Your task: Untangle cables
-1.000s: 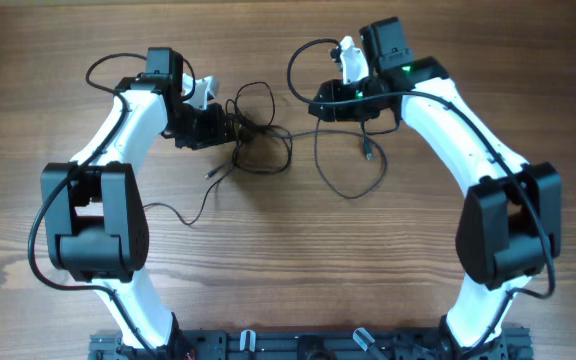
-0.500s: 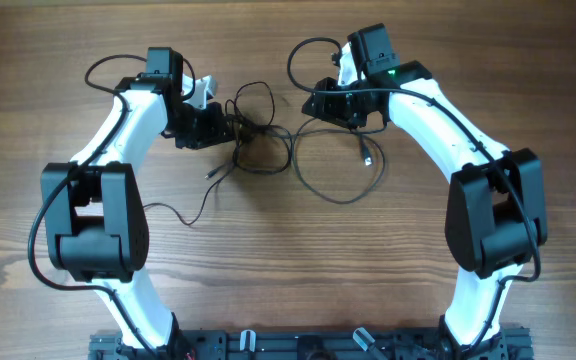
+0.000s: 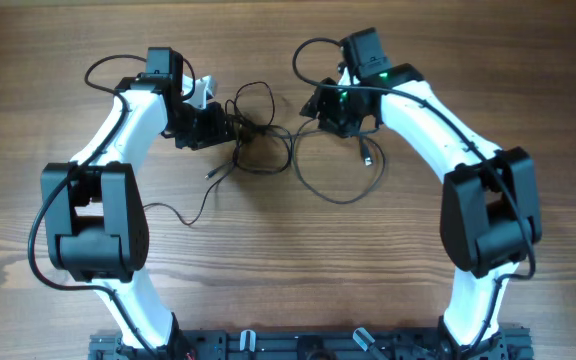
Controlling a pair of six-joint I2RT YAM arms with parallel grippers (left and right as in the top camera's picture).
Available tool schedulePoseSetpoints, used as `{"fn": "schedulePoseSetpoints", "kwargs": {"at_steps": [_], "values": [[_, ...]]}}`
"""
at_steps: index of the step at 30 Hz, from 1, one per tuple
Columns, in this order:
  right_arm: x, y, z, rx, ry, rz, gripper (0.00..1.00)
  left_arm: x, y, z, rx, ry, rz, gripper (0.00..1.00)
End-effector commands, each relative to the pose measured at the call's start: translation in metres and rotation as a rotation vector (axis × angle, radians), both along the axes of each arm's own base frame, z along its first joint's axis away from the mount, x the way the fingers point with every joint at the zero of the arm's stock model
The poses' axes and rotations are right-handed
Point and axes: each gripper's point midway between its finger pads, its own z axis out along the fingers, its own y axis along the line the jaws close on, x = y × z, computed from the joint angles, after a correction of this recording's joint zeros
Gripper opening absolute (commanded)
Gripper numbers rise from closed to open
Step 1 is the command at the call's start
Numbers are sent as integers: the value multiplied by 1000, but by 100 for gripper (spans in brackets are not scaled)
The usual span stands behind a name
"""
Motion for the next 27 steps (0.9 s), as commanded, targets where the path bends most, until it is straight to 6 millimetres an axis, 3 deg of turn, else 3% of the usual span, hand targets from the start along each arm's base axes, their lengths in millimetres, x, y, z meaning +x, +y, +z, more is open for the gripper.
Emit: {"fn": "schedulePoseSetpoints", "kwargs": {"at_steps": [1,7,17,27], "values": [[-11,7,-33,-72,90,-88,53,2,-1,5,-2,-20,-8,45],[-16,21,-49,-95,116,-134,53,2,-1,5,-2,-21,-9,45],[-8,9,-59,-199,115,-409,53,2,-1,5,-2,-21,-8,43],[-1,14,-64,-176,101,-424,50,2,-1,5,-2,-20,-8,43]]}}
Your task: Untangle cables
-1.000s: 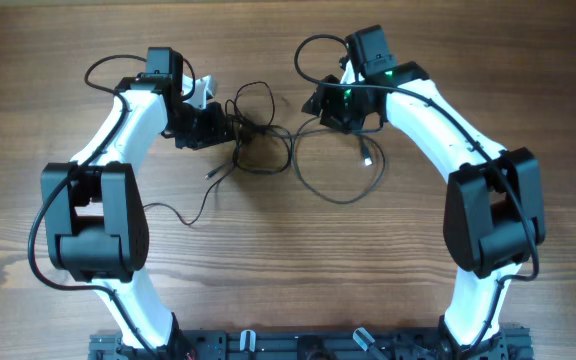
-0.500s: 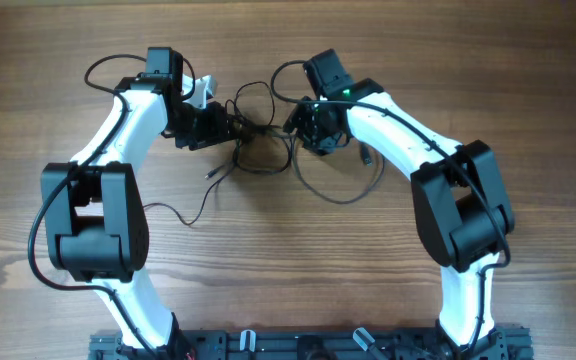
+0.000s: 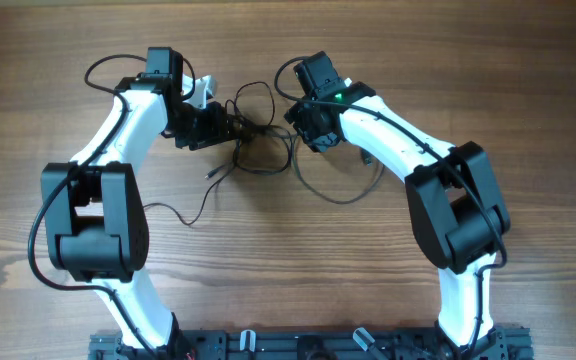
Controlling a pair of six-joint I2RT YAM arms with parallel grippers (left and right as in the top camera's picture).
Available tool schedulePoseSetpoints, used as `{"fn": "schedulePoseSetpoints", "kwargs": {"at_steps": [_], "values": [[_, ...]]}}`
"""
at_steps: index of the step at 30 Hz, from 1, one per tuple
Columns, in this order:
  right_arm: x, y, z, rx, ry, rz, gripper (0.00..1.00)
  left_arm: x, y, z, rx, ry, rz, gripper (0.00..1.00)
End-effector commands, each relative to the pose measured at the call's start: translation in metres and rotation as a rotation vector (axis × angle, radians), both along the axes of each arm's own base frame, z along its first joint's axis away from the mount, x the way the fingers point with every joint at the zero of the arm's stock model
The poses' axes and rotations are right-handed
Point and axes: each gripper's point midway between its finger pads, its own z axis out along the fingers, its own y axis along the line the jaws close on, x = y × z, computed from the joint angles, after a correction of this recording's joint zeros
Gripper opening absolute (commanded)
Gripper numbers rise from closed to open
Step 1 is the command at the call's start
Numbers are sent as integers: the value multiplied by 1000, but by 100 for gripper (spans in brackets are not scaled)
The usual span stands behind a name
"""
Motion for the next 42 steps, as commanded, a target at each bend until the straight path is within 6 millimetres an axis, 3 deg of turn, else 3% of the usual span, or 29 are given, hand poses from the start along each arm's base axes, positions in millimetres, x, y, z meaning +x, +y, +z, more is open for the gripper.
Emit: {"fn": "schedulePoseSetpoints", "kwargs": {"at_steps": [1,13,16,22,33,38,42], "values": [[-4,-5,-21,-38,32,-30,50,1,-1,5,-1,-19,-10,43],[-20,5,-61,-80,93,14,41,1,-1,5,-1,-18,-10,43],[-22,3,-64,-98,94,55,32,1,-1,5,-1,-18,-10,43],[-26,0,-65,-119,102,80,22,1,-1,5,-1,-18,-10,44],[-30,-9,-68,-134,139,58,19,1,-1,5,-1,-18,-10,43],[-37,-17,-70,-161,167,62,4,1,-1,4,-1,-18,-10,57],[-36,-21,-70,-164,174,56,4,1,-3,4,-2,-16,-13,66]]}}
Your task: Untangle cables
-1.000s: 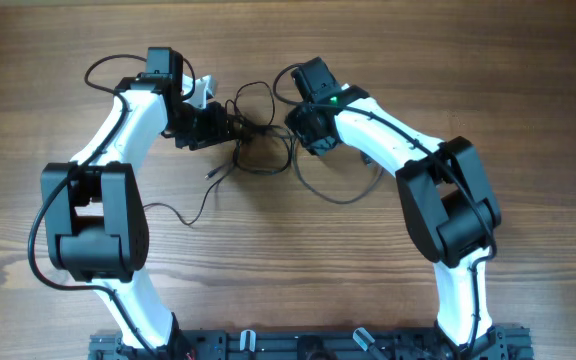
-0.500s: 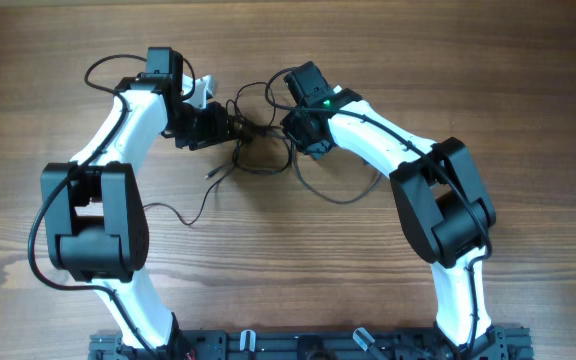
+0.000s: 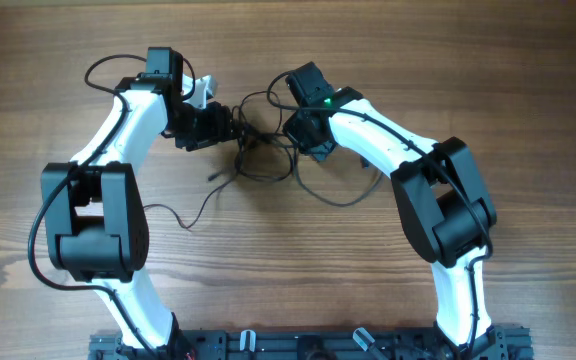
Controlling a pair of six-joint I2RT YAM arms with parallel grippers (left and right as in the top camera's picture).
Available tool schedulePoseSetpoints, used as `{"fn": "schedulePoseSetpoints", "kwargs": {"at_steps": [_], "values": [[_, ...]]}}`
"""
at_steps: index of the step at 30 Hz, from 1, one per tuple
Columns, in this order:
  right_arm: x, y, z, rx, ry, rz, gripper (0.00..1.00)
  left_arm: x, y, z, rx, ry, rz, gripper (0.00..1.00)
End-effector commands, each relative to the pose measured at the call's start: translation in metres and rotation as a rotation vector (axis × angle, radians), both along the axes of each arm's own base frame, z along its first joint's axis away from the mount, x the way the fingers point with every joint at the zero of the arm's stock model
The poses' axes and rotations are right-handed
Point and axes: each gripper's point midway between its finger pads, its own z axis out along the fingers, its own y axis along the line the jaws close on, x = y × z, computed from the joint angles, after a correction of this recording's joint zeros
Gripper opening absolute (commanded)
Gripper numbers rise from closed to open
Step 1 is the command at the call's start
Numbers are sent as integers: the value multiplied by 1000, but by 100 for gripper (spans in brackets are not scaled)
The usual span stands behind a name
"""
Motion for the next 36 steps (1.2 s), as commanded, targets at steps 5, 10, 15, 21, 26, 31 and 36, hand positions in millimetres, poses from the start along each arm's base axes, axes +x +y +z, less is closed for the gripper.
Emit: {"fn": "schedulePoseSetpoints", "kwargs": {"at_steps": [5,10,15,21,26,31,36], "values": [[-15,-23,-40,-95,85,-11,4,-1,-10,4,-1,-16,-32,68],[-15,-23,-40,-97,80,4,4,-3,-23,4,-2,-25,-64,61],[-14,-23,-40,-98,77,13,4,-5,-30,3,16,-21,-69,37],[-14,-23,-40,-100,74,12,4,-6,-20,-24,138,-7,46,40],[-12,-23,-39,-106,63,38,4,-20,-18,-47,150,25,84,26],[-2,-20,-36,-113,0,119,4,-23,8,-56,287,31,120,4],[7,-19,-12,-121,-76,239,4,-30,82,-58,585,76,386,4]]}}
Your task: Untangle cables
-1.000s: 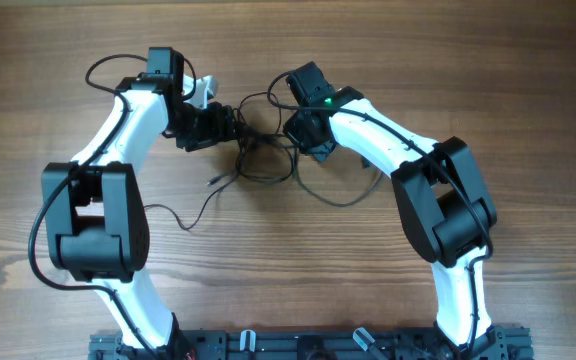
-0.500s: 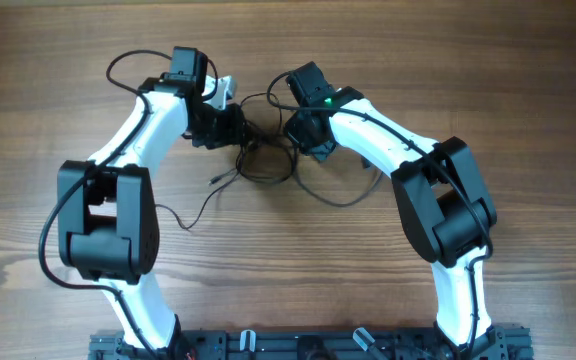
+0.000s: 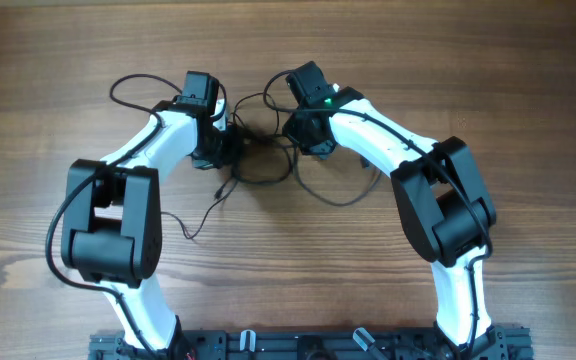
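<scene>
Thin black cables (image 3: 266, 162) lie in a tangle of loops at the middle of the wooden table in the overhead view. My left gripper (image 3: 233, 147) is at the tangle's left side, its dark fingers lost among the strands, seemingly shut on one. My right gripper (image 3: 300, 143) presses into the right side; its jaws are hidden under the wrist. A wide loop (image 3: 340, 198) runs out under the right arm. A loose tail (image 3: 206, 205) with a small plug trails toward the front left.
The table (image 3: 528, 100) is bare wood. Both arms arch inward from their bases on the black rail (image 3: 298, 345) at the front edge. The left arm's own wiring loop (image 3: 128, 85) stands out at the back left.
My left arm has swung right and a little forward, its gripper now closer to the tangle's middle. The tangle's left part and the tail's plug shifted slightly forward. The right arm has not moved.
At first my left gripper was at the tangle's left edge and my right gripper sat back right, above the wide loop. The right gripper then stood nearer the tangle, then against its right side. Now the left has moved in too, and both flank the knot.
</scene>
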Controlling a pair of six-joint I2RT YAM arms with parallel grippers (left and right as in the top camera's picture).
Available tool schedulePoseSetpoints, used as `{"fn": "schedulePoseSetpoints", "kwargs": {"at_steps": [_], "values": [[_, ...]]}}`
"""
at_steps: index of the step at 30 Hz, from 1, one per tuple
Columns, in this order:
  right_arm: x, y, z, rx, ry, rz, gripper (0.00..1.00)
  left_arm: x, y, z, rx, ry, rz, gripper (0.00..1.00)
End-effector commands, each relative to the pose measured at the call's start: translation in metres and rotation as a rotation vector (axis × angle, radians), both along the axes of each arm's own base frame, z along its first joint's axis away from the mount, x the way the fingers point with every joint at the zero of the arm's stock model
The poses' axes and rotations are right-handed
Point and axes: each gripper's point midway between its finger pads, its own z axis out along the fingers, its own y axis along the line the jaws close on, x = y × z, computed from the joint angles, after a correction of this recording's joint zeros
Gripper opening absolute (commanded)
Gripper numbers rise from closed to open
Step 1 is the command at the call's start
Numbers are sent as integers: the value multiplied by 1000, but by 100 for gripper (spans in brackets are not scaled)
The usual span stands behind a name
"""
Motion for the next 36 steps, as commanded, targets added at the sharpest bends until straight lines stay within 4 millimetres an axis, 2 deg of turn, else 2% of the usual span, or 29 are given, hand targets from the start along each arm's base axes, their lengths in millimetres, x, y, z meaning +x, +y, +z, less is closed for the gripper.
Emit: {"fn": "schedulePoseSetpoints", "kwargs": {"at_steps": [1,4,7,8,9,10,11,17,22,26,28,33,35,36], "values": [[3,-23,-6,-97,-37,120,4,-7,93,-7,371,23,308,4],[13,-32,23,-102,-105,188,4,-9,107,-7,356,39,374,4],[23,-44,66,-101,-198,234,4,-9,115,-9,299,56,412,4],[25,-46,74,-101,-220,242,4,-9,116,-9,290,57,419,4],[28,-49,88,-98,-252,249,4,-8,118,-9,280,57,426,4],[32,-55,114,-93,-315,257,4,-7,121,-9,275,54,436,4],[34,-57,128,-90,-348,261,4,-7,122,-9,276,53,439,4],[37,-70,210,-74,-553,273,4,-6,122,-9,274,49,440,4],[33,-73,268,-72,-723,310,4,-6,122,-9,274,49,440,4],[32,-74,299,-60,-815,305,4,-6,120,-9,264,52,438,9],[31,-74,307,-67,-846,319,4,-6,114,-10,231,58,428,18],[33,-74,311,-114,-885,377,4,0,93,-9,125,43,269,28],[32,-74,309,-137,-883,407,4,5,85,-4,82,28,217,37],[31,-75,308,-146,-881,420,4,10,79,1,47,17,192,46]]}}
